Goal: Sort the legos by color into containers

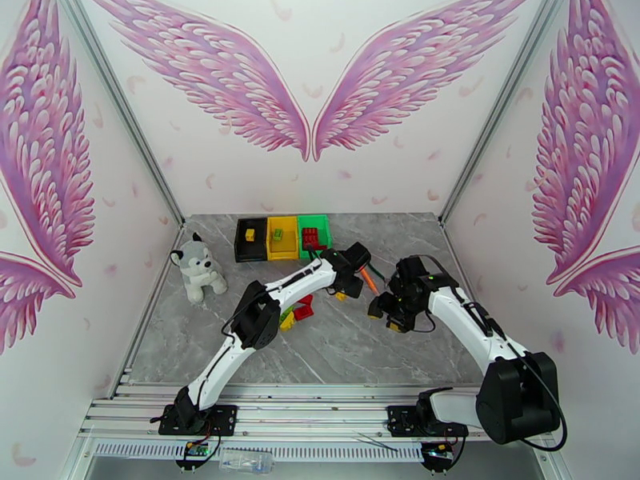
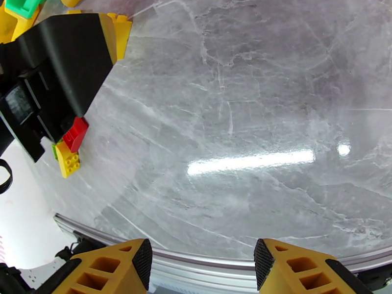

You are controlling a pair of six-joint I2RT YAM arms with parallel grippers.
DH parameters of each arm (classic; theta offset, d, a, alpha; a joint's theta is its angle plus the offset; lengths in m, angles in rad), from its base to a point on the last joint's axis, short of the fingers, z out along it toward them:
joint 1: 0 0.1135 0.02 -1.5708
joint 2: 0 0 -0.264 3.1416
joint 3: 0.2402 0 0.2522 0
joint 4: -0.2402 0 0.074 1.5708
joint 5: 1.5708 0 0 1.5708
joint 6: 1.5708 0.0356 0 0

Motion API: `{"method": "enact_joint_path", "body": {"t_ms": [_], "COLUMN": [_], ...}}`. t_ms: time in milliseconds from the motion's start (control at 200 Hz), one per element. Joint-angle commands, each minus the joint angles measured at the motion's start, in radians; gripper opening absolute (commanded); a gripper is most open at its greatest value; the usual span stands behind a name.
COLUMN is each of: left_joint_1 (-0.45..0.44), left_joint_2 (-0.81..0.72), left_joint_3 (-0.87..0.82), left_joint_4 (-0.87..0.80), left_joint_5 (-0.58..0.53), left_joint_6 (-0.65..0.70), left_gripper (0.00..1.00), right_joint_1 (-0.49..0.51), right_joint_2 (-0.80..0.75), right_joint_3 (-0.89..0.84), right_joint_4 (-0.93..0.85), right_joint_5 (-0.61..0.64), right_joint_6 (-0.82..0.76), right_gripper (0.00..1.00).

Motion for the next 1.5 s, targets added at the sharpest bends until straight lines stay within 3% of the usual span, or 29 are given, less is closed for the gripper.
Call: {"method": "enact_joint_path", "body": {"t_ms": [0, 310, 520, 800, 1170, 1500], "left_joint_1": [-0.005, -0.005, -0.004, 0.030, 0.189, 0.389], "left_joint_2": [0.032, 0.066, 0.063, -0.070, -0.381, -0.464], "left_joint_3": [0.048, 0.067, 0.084, -0.010, -0.283, -0.325], "left_joint_4": [-0.048, -0.054, -0.063, 0.004, 0.137, 0.086], "left_joint_5": [-0.023, -0.017, -0.018, 0.036, 0.063, -0.041], "left_joint_6": [0.014, -0.007, -0.014, -0.038, -0.065, -0.047], "left_gripper": [0.64, 0.56, 0.41, 0.31, 0.30, 0.31], "right_joint_1": [-0.010, -0.019, -0.020, -0.017, 0.116, 0.239], "right_joint_2": [-0.022, -0.027, -0.023, 0.028, 0.282, 0.560], "right_joint_3": [-0.002, 0.000, -0.001, 0.030, 0.269, 0.588], "right_joint_4": [-0.024, -0.025, -0.009, 0.093, 0.279, 0.282], "right_joint_5": [-0.023, -0.032, -0.041, -0.138, -0.281, -0.294], "right_joint_6": [-0.027, -0.035, -0.032, 0.008, 0.119, 0.162], "right_gripper": [0.62, 0.60, 0.59, 0.58, 0.59, 0.58]}}
